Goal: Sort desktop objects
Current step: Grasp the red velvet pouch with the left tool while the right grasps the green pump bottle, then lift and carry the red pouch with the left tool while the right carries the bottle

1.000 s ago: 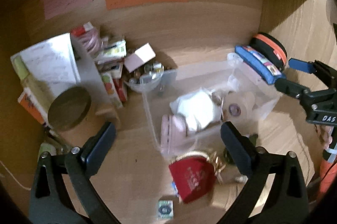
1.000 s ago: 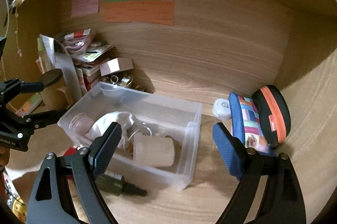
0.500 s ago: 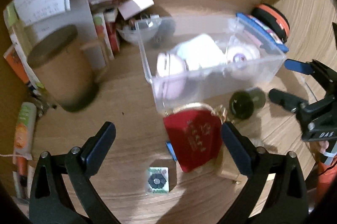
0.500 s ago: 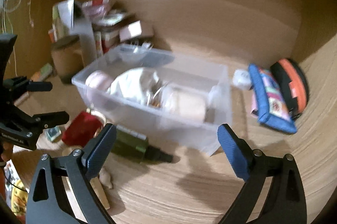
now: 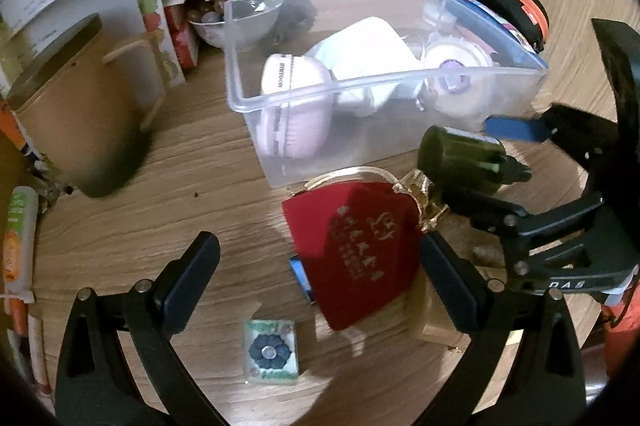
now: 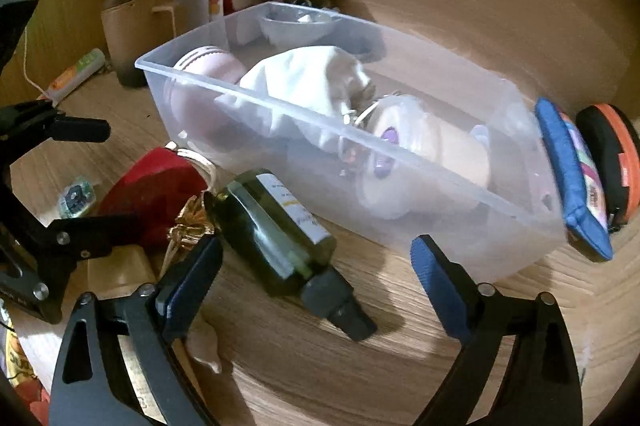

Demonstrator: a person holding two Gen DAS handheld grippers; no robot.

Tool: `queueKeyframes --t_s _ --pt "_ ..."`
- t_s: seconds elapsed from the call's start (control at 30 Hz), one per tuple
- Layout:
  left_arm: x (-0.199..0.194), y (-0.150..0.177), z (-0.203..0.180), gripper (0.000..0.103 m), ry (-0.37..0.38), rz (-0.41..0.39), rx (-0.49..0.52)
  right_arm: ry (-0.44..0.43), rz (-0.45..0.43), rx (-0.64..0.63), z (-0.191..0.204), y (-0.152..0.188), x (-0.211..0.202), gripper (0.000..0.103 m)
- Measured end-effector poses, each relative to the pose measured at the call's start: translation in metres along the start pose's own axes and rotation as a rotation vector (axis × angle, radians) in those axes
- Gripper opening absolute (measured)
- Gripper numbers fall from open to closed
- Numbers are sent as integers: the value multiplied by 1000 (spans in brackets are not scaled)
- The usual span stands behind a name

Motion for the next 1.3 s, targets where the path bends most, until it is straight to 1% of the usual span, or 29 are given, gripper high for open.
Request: queueKeyframes --t_s 0.03,0.07,0.1,0.2,0.23,0.27,0.4,0.57,0.67,0.7,0.73,0.77,0.8,0.87,0.9,0.93,0.97,1.0,1.03,1.17,1.3 --pt "2 -1 -1 101 -1 3 5 -39 8 -6 4 2 2 70" --pt "3 -1 -2 101 -1 7 9 -69 14 -6 7 2 4 54" --pt "5 -2 -4 101 2 11 12 -85 20 -10 9 3 5 47" --pt "9 -2 -7 101 16 20 13 -48 -10 -22 10 4 -3 47" --pt "10 -3 -8 101 17 20 14 -43 -20 -18 9 5 -6 45" --pt "10 -3 -8 101 16 18 15 -47 -29 -6 6 5 -10 42" --pt "12 -5 -11 101 15 16 14 -50 -54 43 -11 8 -22 41" --pt "21 -7 -24 101 62 69 29 -59 -67 95 -28 10 -27 41" --pt "27 -11 -30 100 35 67 59 -46 -82 110 -32 12 -32 41" --pt "30 -12 -32 95 28 70 68 -46 -87 112 -33 12 -33 41" --pt "30 -13 -33 92 9 59 83 -47 -90 115 -35 13 -35 41" --pt "29 -14 -36 84 16 50 88 -50 -94 119 -35 13 -36 41" --pt "28 -15 -37 73 22 46 88 -50 -96 121 -35 13 -36 41" --pt "27 -17 -37 61 23 43 88 -54 -101 123 -36 13 -38 41" --pt "26 -18 -35 55 19 40 82 -55 -103 125 -36 14 -39 41" --pt "25 -18 -33 53 16 40 73 -57 -105 127 -36 14 -39 41" --pt "24 -17 -32 45 17 40 69 -59 -108 129 -37 14 -41 41" --pt "22 -18 -30 33 27 43 58 -59 -110 130 -38 15 -42 41" --pt "19 -17 -27 31 34 45 51 -59 -112 132 -38 14 -43 41" --pt "4 -19 -19 30 54 15 24 -58 -127 139 -40 13 -50 41" --pt "-17 -23 -14 30 69 -30 18 -50 -143 147 -43 12 -59 41"
Point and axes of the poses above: each gripper's, at about its wrist camera, not at the fingertips, and x roughly the way its jaws point, z to its left, y to its underside, the point moved 6 cm from there along x, roughly the way its jaws point, and after that the axes turned 5 degrees about -x, right-handed, at the moved point
